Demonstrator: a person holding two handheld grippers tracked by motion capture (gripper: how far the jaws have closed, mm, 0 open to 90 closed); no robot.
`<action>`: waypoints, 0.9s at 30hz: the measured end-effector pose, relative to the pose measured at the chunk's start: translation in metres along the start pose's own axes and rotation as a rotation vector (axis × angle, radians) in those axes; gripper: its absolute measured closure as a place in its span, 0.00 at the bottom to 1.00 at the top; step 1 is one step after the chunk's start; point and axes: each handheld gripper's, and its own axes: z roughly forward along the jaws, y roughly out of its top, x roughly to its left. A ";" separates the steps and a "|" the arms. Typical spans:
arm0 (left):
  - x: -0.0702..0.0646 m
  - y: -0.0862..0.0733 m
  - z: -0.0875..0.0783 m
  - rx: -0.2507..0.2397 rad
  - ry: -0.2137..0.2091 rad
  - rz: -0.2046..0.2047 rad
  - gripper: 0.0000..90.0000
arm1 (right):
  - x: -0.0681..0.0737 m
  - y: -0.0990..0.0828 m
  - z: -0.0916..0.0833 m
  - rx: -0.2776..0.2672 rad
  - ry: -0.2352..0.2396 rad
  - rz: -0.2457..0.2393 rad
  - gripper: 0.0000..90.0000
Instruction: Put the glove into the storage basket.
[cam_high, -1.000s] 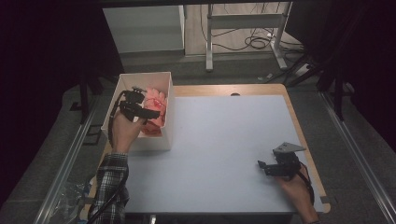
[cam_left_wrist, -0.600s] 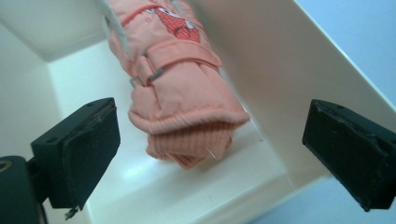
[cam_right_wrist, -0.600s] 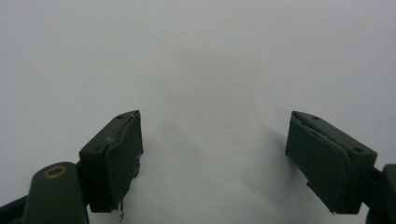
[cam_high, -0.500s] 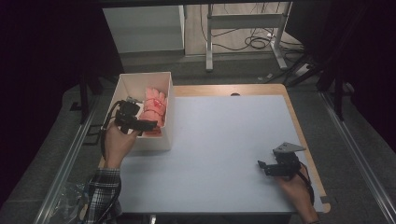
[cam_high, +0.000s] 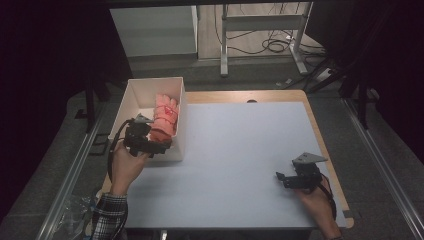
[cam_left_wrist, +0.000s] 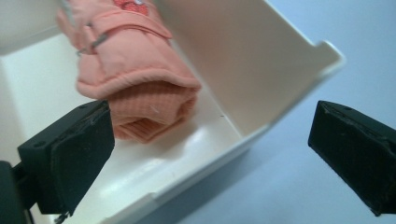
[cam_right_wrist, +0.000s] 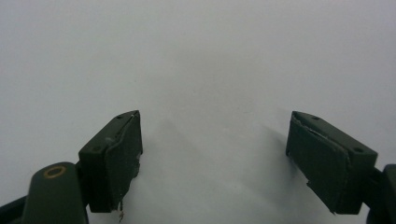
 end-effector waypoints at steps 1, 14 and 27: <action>-0.001 -0.001 -0.001 0.000 -0.005 0.000 0.01 | 0.000 0.000 0.000 0.000 0.000 0.001 0.21; -0.025 -0.017 -0.003 -0.020 -0.047 0.048 0.00 | 0.000 0.000 0.000 0.000 0.000 0.000 0.21; -0.049 -0.028 0.000 -0.040 -0.086 0.101 0.00 | 0.000 0.000 0.000 0.000 -0.001 0.000 0.21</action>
